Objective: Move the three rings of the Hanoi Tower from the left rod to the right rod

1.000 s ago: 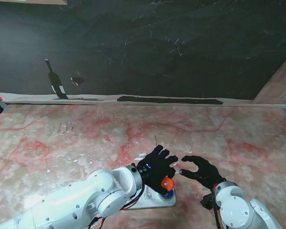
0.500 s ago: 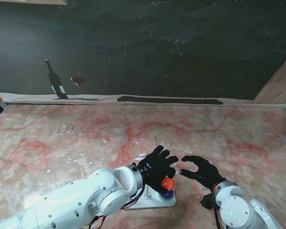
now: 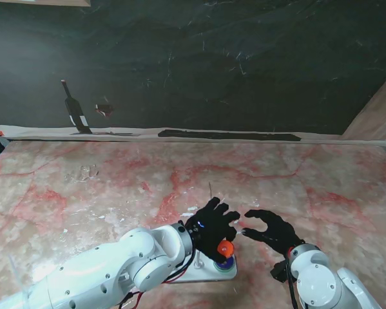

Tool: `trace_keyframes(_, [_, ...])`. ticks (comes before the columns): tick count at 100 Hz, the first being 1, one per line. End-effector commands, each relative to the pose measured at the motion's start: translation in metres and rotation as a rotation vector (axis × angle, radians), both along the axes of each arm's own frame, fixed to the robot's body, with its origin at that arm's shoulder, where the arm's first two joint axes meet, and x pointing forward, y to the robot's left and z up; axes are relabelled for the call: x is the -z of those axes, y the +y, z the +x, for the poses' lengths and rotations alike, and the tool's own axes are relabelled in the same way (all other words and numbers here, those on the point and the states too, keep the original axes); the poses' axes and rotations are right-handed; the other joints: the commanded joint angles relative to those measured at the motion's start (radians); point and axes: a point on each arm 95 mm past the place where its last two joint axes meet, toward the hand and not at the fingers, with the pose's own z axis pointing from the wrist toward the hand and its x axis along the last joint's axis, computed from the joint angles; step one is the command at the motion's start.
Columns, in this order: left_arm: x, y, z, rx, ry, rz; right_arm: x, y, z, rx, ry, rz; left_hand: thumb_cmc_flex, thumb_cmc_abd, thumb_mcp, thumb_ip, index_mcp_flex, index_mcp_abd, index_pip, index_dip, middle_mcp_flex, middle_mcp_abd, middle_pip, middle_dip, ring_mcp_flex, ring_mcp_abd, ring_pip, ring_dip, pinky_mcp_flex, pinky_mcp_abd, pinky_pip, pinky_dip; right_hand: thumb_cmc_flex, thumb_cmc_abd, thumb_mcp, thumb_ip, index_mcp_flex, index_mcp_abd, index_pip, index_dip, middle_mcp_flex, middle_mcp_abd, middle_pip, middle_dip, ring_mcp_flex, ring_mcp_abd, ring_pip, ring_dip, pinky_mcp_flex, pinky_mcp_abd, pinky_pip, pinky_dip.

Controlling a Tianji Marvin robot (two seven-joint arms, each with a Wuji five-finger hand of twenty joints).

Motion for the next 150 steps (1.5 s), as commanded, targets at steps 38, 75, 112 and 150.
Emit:
trace_keyframes(38, [0.005, 0.001, -0.001, 0.0, 0.003, 0.011, 0.002, 0.002, -0.001, -0.005, 0.003, -0.002, 0.024, 0.027, 0.003, 0.064, 0.038, -0.025, 0.021, 0.009, 0.002, 0.017, 0.002, -0.002, 0.002, -0.003, -0.005, 0.001, -0.013, 0.002, -0.006, 0.006, -0.03, 0.007, -0.002, 0.006, -0.021, -0.005, -0.006, -0.007, -0.02, -0.003, 0.008, 0.005, -0.019, -0.003, -0.007, 0.006, -0.008, 0.005, -0.013, 0.003])
trace_keyframes(75, [0.01, 0.0, 0.0, 0.002, 0.01, 0.021, 0.002, 0.002, -0.001, -0.005, 0.002, -0.004, 0.026, 0.024, 0.007, 0.064, 0.028, -0.029, 0.021, 0.011, 0.001, 0.017, 0.0, -0.002, 0.003, -0.006, -0.005, 0.001, -0.012, 0.0, -0.005, 0.007, -0.03, 0.007, -0.002, 0.006, -0.021, -0.005, -0.006, -0.007, -0.02, -0.003, 0.009, 0.005, -0.018, -0.005, -0.007, 0.006, -0.008, 0.004, -0.013, 0.002])
trace_keyframes(112, [0.012, 0.0, 0.001, -0.002, 0.016, 0.031, 0.002, 0.001, -0.001, -0.006, 0.003, -0.004, 0.02, 0.01, 0.007, 0.061, -0.026, -0.028, 0.003, 0.011, -0.005, 0.019, -0.019, -0.005, 0.0, -0.005, -0.012, 0.001, -0.012, 0.0, -0.009, 0.002, -0.031, 0.008, -0.002, 0.006, -0.021, -0.006, -0.006, -0.007, -0.02, -0.004, 0.009, 0.005, -0.018, -0.004, -0.007, 0.006, -0.008, 0.004, -0.013, 0.002])
trace_keyframes(150, [0.014, 0.0, 0.003, -0.001, 0.028, 0.038, 0.002, 0.002, -0.001, -0.006, 0.004, -0.004, 0.01, -0.006, 0.005, 0.056, -0.119, -0.012, -0.044, 0.001, -0.018, 0.023, -0.05, -0.009, -0.004, -0.004, -0.024, 0.0, -0.011, 0.001, -0.014, -0.006, -0.032, 0.008, -0.003, 0.005, -0.021, -0.005, -0.007, -0.007, -0.02, -0.003, 0.008, 0.005, -0.018, -0.005, -0.007, 0.006, -0.008, 0.004, -0.013, 0.002])
